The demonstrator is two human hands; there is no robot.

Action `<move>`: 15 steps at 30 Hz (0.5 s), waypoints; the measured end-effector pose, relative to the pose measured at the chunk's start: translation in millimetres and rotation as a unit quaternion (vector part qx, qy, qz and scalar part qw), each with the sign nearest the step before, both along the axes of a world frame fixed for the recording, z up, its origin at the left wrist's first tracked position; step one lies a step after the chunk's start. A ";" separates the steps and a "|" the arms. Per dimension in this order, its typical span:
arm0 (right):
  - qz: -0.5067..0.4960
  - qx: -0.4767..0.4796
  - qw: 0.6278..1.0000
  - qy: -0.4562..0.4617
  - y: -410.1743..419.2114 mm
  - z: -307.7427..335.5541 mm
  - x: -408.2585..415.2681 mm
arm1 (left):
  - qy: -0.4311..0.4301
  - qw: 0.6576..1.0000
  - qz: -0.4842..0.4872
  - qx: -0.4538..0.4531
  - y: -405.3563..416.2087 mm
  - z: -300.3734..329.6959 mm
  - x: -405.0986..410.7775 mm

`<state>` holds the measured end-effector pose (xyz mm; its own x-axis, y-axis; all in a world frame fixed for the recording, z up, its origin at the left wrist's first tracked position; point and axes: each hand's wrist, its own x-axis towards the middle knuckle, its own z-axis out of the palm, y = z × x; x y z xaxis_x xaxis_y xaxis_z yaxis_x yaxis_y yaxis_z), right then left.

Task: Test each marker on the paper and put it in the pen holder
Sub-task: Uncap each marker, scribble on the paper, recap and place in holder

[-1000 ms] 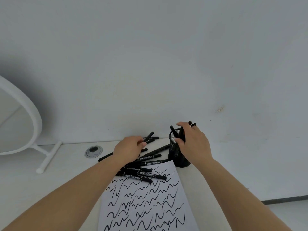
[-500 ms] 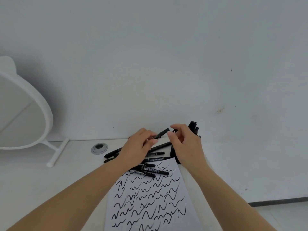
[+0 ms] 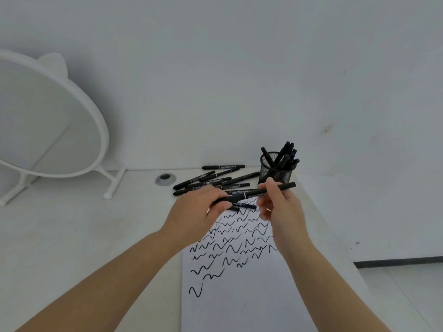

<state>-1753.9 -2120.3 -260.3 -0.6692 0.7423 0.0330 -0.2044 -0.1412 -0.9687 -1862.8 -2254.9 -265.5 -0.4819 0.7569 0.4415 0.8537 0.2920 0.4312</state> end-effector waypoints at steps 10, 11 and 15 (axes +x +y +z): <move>-0.003 0.075 0.993 -0.090 -54.1 -30.9 25.1 | -0.124 0.989 -0.006 -0.086 -41.8 -20.8 52.5; -0.001 0.072 0.993 -0.089 -57.5 -33.8 26.6 | -0.156 0.984 -0.015 -0.081 -43.7 -21.4 53.8; -0.028 0.100 0.988 -0.111 -56.3 -39.1 31.8 | -0.274 0.957 -0.064 -0.071 -50.3 -26.7 54.4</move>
<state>-1722.1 -2176.6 -299.4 -0.6341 0.7722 0.0407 0.0136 0.0638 -0.9979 -1808.4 -2305.2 -292.2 -0.5114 0.8585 0.0376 0.5434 0.2892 0.7881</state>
